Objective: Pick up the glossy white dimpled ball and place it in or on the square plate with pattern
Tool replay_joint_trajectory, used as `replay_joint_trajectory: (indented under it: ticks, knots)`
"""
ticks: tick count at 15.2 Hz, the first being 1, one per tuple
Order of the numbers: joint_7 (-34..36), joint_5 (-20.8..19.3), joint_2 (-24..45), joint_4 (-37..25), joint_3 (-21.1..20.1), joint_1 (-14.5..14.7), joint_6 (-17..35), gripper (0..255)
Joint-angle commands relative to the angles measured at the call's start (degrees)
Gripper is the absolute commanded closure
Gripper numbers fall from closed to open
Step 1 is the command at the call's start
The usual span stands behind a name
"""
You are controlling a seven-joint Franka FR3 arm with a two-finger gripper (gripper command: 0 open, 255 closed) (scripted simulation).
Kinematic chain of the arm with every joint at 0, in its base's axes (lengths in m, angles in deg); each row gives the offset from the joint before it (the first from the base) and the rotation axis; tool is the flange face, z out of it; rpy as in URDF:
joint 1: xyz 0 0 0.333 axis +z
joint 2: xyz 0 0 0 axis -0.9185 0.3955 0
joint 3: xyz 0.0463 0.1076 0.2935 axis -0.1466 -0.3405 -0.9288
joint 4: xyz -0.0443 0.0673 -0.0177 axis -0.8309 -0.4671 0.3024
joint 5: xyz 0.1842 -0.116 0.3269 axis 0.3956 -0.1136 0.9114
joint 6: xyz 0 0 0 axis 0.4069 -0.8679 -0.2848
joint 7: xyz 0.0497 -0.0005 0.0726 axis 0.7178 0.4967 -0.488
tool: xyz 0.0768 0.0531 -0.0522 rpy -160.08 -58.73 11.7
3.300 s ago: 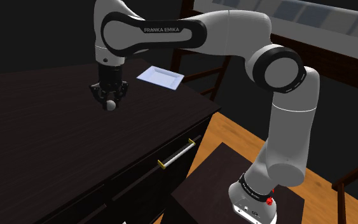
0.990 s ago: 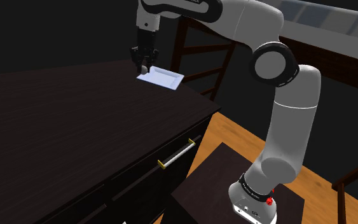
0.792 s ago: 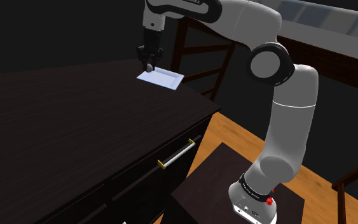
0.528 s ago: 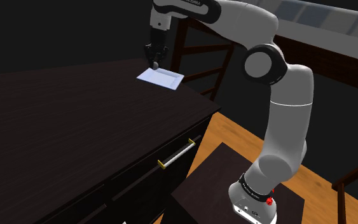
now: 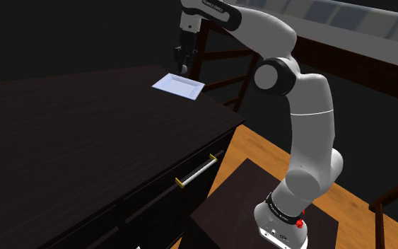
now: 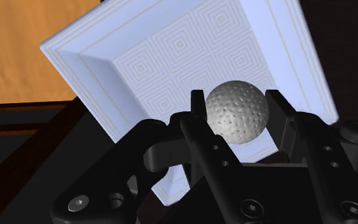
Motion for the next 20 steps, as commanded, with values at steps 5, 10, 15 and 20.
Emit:
replay_joint_trajectory:
  ticks: [5, 10, 15, 20]
  knots:
    - [-0.89, 0.20, -2.14, 8.05, 0.09, -0.84, 5.88, 255]
    - [-1.22, 0.38, -3.86, 14.76, 0.10, -1.18, 10.86, 255]
    - [-1.39, 0.44, -4.45, 17.95, 0.12, -1.31, 13.45, 255]
    - [-1.39, 0.44, -4.45, 17.95, 0.12, -1.31, 13.45, 255]
